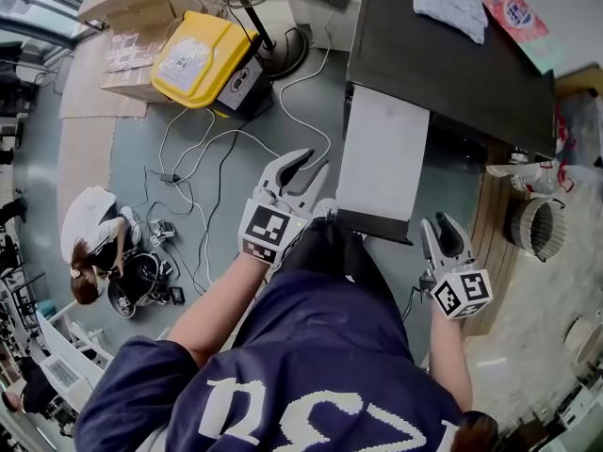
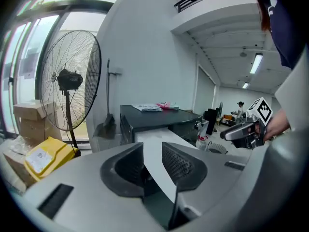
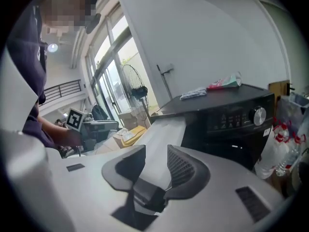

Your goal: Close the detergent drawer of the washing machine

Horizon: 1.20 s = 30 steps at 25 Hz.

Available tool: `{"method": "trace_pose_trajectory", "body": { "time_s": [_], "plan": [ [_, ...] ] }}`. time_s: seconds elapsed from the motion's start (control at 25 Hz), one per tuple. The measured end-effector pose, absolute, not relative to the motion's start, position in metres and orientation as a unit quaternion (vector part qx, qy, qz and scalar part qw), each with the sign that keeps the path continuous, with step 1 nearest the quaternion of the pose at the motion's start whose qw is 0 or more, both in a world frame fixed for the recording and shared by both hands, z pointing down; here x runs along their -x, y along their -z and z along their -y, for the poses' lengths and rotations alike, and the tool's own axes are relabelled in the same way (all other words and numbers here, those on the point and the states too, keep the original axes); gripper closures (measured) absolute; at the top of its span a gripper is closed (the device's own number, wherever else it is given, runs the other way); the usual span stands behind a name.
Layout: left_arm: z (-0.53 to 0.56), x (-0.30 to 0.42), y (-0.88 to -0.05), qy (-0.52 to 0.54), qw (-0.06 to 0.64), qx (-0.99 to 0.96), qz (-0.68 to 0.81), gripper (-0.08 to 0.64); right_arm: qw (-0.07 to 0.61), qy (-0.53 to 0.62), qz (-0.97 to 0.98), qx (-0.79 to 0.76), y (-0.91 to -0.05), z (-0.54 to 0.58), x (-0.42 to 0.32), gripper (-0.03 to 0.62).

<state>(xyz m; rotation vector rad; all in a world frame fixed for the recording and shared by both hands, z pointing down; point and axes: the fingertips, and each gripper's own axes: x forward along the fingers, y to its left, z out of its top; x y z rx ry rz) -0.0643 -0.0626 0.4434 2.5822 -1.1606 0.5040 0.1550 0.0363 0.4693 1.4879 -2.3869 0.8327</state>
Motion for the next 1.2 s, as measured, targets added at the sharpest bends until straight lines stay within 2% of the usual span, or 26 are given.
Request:
{"method": "trace_pose_trajectory", "body": {
  "time_s": [0.32,0.44,0.6,0.8,1.2],
  "plan": [
    [-0.006,0.057,-0.502,-0.219,0.194,-0.889,0.352,0.395,0.109,-0.349,0.817,-0.446,-0.514,-0.085,-0.128,0.319],
    [-0.029,0.048,-0.513,-0.220,0.222,-0.893,0.324,0.370,0.127,-0.348,0.826,-0.425,-0.522,-0.092,-0.118,0.291],
    [-0.048,0.039,-0.517,-0.223,0.224,-0.900,0.300,0.365,0.144,-0.349,0.826,-0.418,-0.530,-0.096,-0.118,0.295],
    [-0.054,0.035,-0.520,-0.214,0.234,-0.899,0.301,0.365,0.135,-0.370,0.820,-0.415,-0.540,-0.096,-0.119,0.344],
    [-0.068,0.026,-0.535,-0.241,0.238,-0.904,0.260,0.370,0.153,-0.362,0.828,-0.401,-0.540,-0.097,-0.113,0.376]
  ]
}}
